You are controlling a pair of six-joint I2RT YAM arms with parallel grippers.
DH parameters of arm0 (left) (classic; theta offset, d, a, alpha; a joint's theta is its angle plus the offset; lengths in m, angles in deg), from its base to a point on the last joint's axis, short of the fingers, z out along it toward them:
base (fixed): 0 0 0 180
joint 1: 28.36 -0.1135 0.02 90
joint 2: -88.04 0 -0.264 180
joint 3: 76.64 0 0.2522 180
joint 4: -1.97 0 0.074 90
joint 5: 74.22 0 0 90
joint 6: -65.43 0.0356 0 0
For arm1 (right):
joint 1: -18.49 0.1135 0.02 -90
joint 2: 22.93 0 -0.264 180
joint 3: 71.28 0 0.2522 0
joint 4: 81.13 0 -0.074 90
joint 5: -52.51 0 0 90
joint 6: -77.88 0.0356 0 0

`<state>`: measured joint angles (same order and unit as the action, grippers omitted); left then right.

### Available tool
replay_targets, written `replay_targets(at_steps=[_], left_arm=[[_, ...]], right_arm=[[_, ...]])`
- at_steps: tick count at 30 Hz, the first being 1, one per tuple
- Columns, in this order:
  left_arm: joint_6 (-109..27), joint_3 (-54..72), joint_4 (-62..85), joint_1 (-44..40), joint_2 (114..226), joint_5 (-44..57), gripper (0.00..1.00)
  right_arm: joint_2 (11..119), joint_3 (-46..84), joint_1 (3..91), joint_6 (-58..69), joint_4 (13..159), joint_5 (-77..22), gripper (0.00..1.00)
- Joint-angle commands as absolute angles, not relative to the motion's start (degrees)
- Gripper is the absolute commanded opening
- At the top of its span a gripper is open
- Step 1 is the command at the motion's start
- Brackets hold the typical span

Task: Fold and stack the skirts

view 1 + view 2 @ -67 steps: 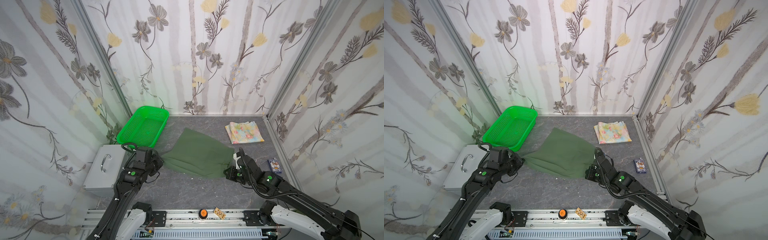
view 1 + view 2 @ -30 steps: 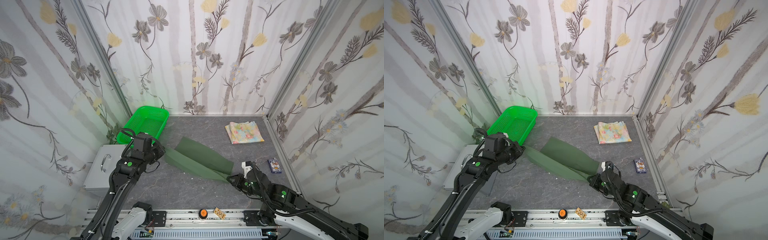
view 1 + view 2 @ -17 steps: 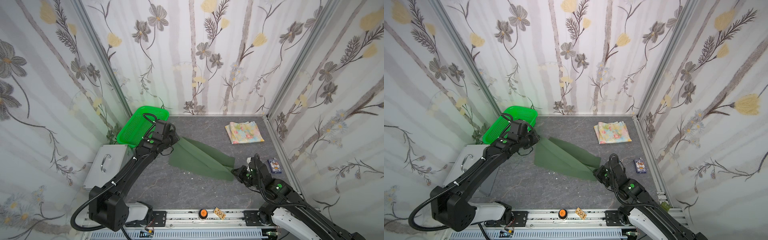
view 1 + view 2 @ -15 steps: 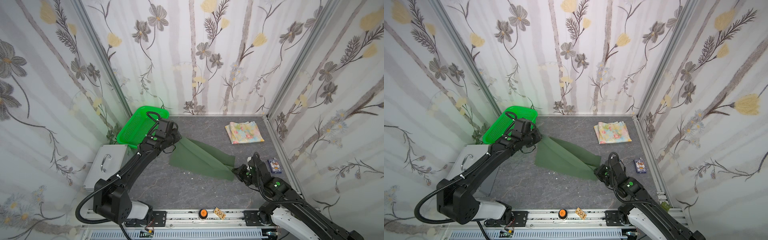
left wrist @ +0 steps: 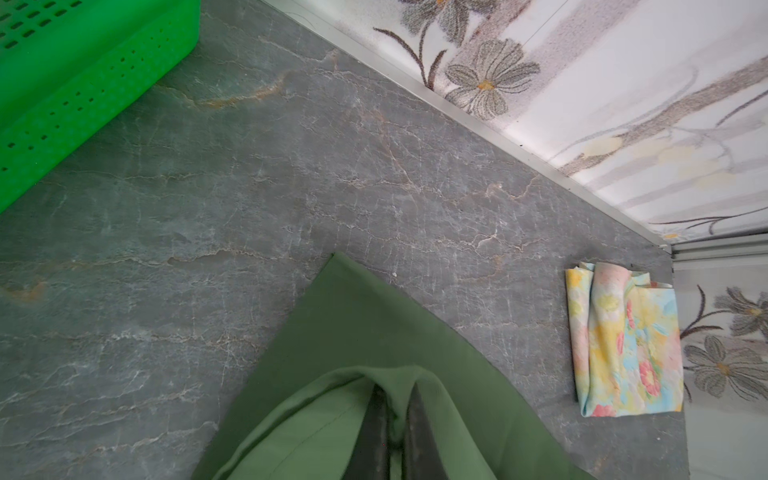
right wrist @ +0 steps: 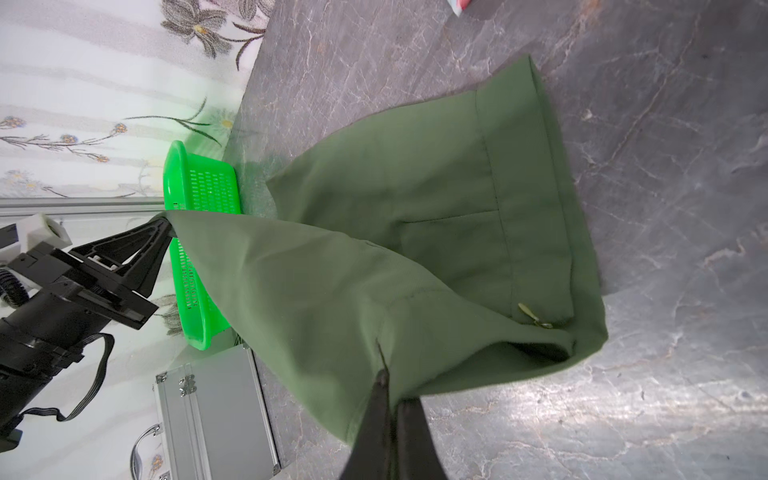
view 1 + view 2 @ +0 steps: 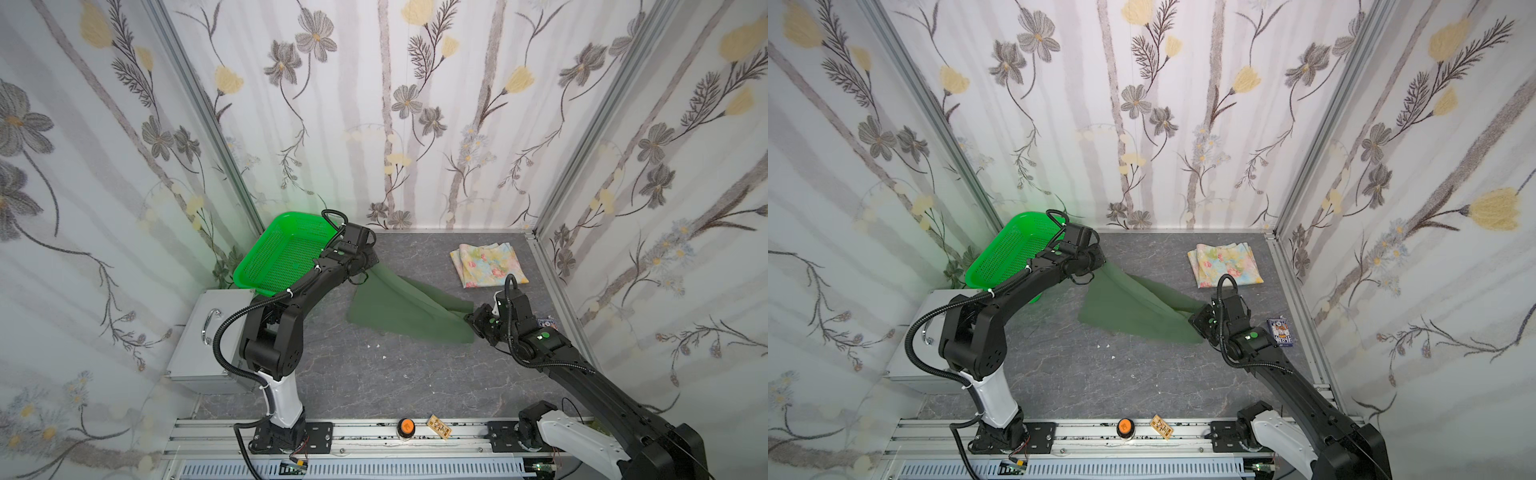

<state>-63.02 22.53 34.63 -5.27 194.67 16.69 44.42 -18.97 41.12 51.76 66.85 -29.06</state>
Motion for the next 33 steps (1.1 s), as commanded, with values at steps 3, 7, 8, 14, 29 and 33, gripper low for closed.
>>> replay_targets(at_steps=[3,7,8,14,29,33], left_arm=[[-61.13,28.05,32.34,-5.42,199.91,19.38,0.0],[-60.99,30.94,32.34,-5.59,203.66,20.0,0.0],[-60.97,31.29,32.34,-5.67,204.55,20.07,0.0],[-61.32,32.49,32.09,-6.84,208.7,19.46,0.0],[-61.61,38.42,31.38,-9.06,215.9,19.97,0.0],[-61.21,39.09,31.35,-9.23,216.87,19.96,0.0]], right_arm=[[49.87,-15.78,38.9,47.18,66.9,-28.57,0.0],[53.43,-11.96,38.06,45.17,66.31,-29.68,0.0],[54.54,-11.2,37.75,44.73,66.13,-29.5,0.0],[60.98,-8.11,36.63,42.73,66.63,-28.9,0.0],[71.46,-2.57,34.66,39.72,68.5,-29.73,0.0],[73.95,-0.89,34.4,38.9,68.67,-29.5,0.0]])
